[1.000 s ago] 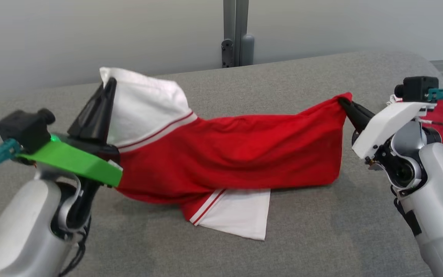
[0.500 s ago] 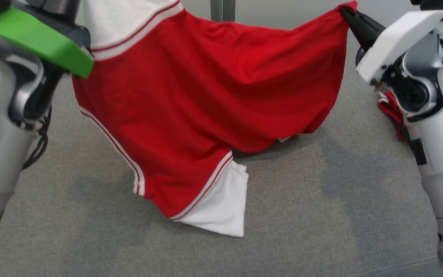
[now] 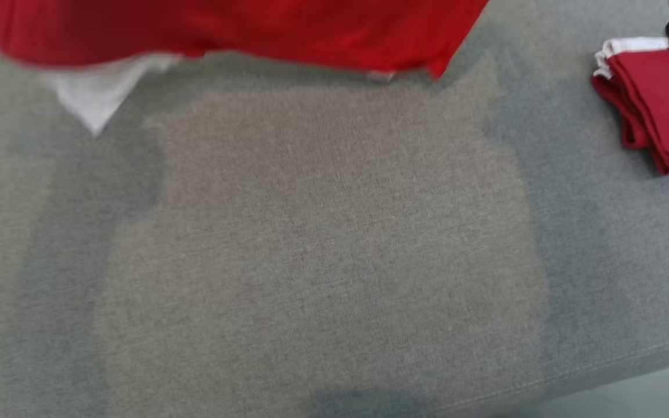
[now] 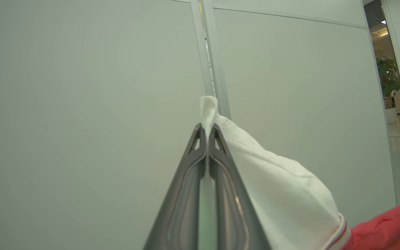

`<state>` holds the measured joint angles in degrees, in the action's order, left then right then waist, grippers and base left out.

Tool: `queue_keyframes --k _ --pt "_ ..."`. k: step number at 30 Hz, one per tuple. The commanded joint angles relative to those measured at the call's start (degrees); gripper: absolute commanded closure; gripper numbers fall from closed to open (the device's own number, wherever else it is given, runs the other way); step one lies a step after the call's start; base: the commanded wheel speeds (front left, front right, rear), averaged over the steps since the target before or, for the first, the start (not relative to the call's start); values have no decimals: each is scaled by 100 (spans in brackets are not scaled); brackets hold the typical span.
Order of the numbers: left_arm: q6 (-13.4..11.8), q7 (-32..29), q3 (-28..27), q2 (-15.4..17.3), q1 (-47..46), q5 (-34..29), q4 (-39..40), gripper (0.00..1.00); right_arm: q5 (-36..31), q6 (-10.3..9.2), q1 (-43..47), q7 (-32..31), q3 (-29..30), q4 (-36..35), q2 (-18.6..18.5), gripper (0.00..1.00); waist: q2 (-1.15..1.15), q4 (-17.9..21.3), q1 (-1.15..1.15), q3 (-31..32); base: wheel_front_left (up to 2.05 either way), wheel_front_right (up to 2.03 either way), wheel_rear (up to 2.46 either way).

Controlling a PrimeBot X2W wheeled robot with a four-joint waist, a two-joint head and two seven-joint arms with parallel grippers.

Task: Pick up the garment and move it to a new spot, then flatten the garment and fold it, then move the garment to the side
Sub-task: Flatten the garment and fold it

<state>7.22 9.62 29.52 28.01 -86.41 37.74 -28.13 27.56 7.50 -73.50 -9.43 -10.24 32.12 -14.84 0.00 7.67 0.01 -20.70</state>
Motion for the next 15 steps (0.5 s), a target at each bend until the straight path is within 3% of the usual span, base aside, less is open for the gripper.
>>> queue_keyframes --k 1,6,11,15 --pt "0 104 23 4 -233 -130 -62 100 -193 -3 -219 309 118 131 54 100 0 165 -1 -813 0 0 0" --pt "-139 439 -18 -97 -811 -521 -214 100 -717 -3 -770 1276 550 602 324 100 0 144 -1 -1096 0 0 0" --pt "-442 553 -502 -287 -1032 -813 141 100 -1345 -5 -1187 2029 622 961 399 100 0 120 -1 -1488 0 0 0" --pt "-299 553 -834 -451 -589 -962 655 100 -1745 -5 -1216 2346 498 989 396 100 0 33 -1 -1786 0 0 0"
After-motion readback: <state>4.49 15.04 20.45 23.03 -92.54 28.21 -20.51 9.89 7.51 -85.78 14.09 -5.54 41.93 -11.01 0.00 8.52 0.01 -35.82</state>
